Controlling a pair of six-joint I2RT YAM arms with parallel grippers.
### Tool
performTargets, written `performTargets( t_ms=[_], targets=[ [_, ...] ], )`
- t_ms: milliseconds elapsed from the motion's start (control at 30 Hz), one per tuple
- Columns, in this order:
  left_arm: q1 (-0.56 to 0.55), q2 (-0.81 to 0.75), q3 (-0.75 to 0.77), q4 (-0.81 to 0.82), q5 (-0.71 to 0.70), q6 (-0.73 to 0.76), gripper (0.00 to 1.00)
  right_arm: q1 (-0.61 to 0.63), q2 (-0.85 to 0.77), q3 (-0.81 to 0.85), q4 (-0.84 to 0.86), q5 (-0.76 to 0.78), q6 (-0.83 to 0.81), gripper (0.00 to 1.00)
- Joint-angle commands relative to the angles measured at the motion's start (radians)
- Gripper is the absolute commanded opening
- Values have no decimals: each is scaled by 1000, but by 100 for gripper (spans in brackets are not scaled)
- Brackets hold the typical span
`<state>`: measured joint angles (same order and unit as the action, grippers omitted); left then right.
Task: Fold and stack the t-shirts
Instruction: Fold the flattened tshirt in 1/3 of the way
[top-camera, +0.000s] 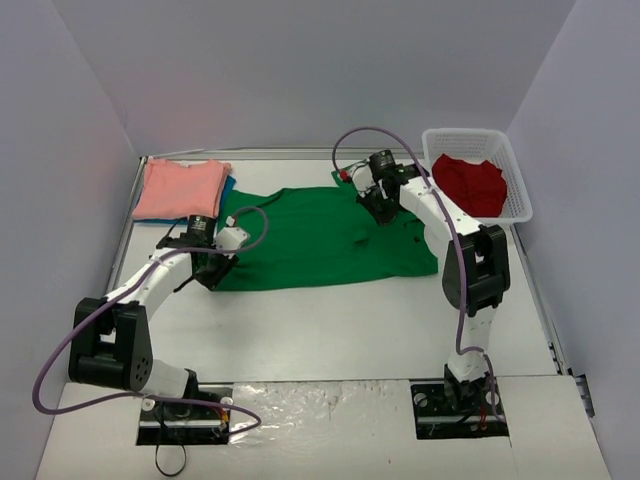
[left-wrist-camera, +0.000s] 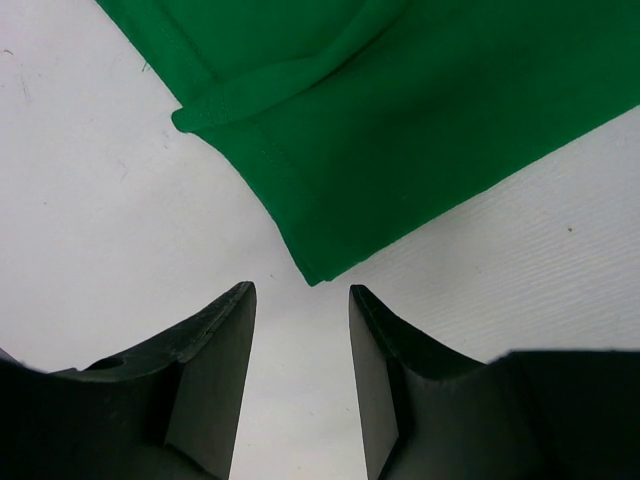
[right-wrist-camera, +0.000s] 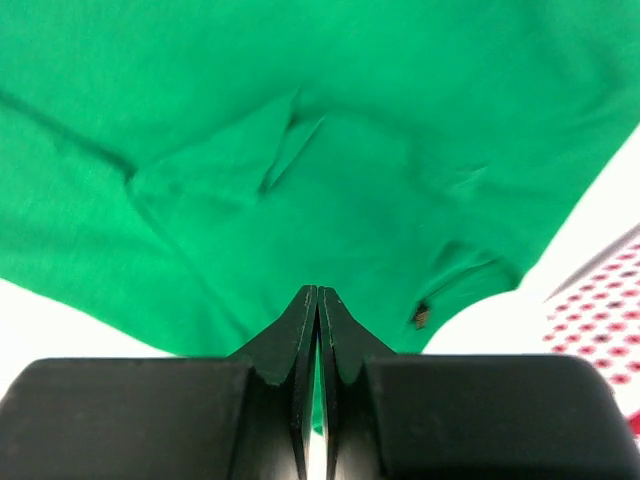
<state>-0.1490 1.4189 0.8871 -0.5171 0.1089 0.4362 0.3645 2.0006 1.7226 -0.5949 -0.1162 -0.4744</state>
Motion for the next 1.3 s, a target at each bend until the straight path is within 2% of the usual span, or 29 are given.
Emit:
performTargets(
  t_ms=[0,167,433,1000,1267],
  targets=[
    [9,-38,9,-3,15,-13,41,28,-31,-89,-34,15,17,0],
    [8,-41,3,3,23,-11,41,56,-42,-169,-29,-7,29,0],
    [9,-31,4,3,25,-13,41,79,26,-153,-23,-20,39,0],
    [12,-9,-14,9,17,-7,41,90,248,113,-25,4,25,0],
    [14,5,-14,9,15,-7,41,93,286,152,-22,-3,19,0]
  ],
)
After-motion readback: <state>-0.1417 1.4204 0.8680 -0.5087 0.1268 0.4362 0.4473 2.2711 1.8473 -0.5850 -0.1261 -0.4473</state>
